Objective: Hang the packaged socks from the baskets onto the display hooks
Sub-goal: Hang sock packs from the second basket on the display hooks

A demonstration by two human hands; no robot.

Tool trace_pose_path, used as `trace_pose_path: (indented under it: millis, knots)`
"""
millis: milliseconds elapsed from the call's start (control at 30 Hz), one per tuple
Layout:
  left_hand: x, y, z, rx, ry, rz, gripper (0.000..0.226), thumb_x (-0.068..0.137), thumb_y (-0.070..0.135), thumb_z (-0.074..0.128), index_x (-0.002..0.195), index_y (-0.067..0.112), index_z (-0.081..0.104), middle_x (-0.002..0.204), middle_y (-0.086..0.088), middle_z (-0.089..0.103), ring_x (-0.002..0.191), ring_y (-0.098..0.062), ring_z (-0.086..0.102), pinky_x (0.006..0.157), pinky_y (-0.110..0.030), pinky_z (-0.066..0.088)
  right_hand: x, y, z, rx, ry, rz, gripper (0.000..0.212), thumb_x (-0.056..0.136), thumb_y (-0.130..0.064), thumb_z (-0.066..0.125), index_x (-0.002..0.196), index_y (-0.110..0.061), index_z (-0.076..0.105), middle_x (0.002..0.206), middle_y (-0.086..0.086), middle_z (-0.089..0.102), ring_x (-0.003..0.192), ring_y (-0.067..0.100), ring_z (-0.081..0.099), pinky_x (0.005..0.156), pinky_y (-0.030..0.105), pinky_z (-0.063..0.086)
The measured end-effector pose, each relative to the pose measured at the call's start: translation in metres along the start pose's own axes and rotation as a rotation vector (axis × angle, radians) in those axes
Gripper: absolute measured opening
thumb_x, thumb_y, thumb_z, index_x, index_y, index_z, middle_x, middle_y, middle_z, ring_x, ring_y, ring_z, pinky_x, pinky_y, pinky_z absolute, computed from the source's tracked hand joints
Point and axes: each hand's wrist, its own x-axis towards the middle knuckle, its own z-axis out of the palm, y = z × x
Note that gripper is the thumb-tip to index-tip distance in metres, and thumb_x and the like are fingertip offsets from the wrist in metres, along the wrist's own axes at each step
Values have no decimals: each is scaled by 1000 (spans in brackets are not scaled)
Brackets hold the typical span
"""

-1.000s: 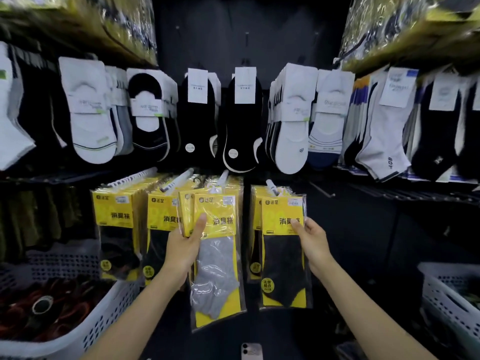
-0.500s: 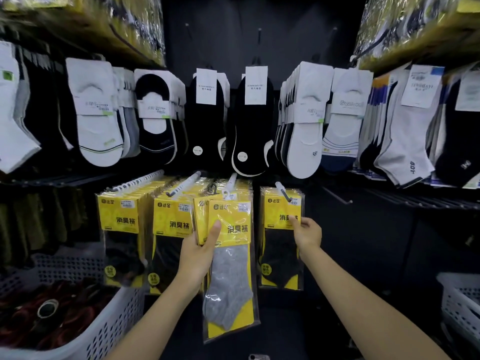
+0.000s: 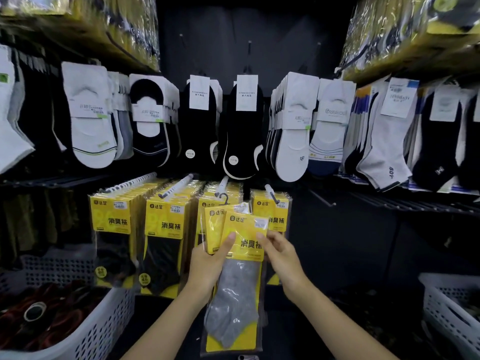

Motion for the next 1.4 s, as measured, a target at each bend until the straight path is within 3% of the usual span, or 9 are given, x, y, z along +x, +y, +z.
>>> trace_pose_path:
  millis: [133,267,400,533,633,767,933,1167,1400]
  knots:
    - [-5,-2,8,70,-10,-9,30,63,49,72,83,27,72,84,5,76,77,-8,72,67,-24,56,-8,-3,-8,47,21,-14,14,89,-20,64,91,-6,65,84,-1,72,71,6,68,57,15,53]
    - [-8,-1,7,147,-63,13,33,81,57,52,87,30,71,82,7,73,76,-8,69,62,-16,49,-12,4,-22,74,61,69,11,92,-21,61,91,-10,62,86,1,73,72,10,68,54,20,51]
    - [-3,2,-7,253,33,43,39,82,62,46,64,28,54,52,13,43,55,-5,45,60,-23,37,-11,6,-44,48,136,63,15,93,-18,58,102,-6,62,95,9,74,85,18,71,74,30,57]
    - [-1,9,-17,294,63,47,50,74,65,44,55,22,29,37,9,23,35,-4,28,55,-27,30,-13,-7,-55,37,106,-24,14,93,-18,57,102,-8,62,93,6,75,83,12,72,64,18,55]
    - [-3,11,-15,266,8,42,47,75,66,43,59,22,40,40,12,34,40,0,38,62,-22,38,-20,-12,-47,34,2,-59,17,92,-19,57,103,-7,61,95,6,75,87,16,72,66,20,55]
    - [-13,12,-3,116,-66,22,38,67,57,63,85,24,68,78,18,73,72,5,67,55,-5,46,-32,-6,-31,48,-50,-67,20,90,-19,60,101,-3,59,94,7,75,89,19,72,68,21,56]
    - [-17,16,-9,53,-13,32,33,61,41,77,87,23,71,81,15,74,74,3,69,52,-6,48,-35,-19,-31,15,-128,-73,34,77,-30,68,101,-7,61,98,2,75,90,15,72,65,19,55]
    - [-24,13,-9,119,-79,46,27,59,39,79,81,25,72,80,14,74,75,-1,70,54,-10,50,-17,-48,-28,-186,-153,-143,11,86,-23,67,92,-15,72,89,4,74,83,8,69,69,13,51]
    - [-23,11,-10,119,-89,41,29,61,40,79,85,25,72,84,13,75,77,-2,70,55,-10,50,-12,-54,-28,-305,-197,-164,12,83,-24,71,76,-14,72,89,16,71,86,31,67,78,38,55]
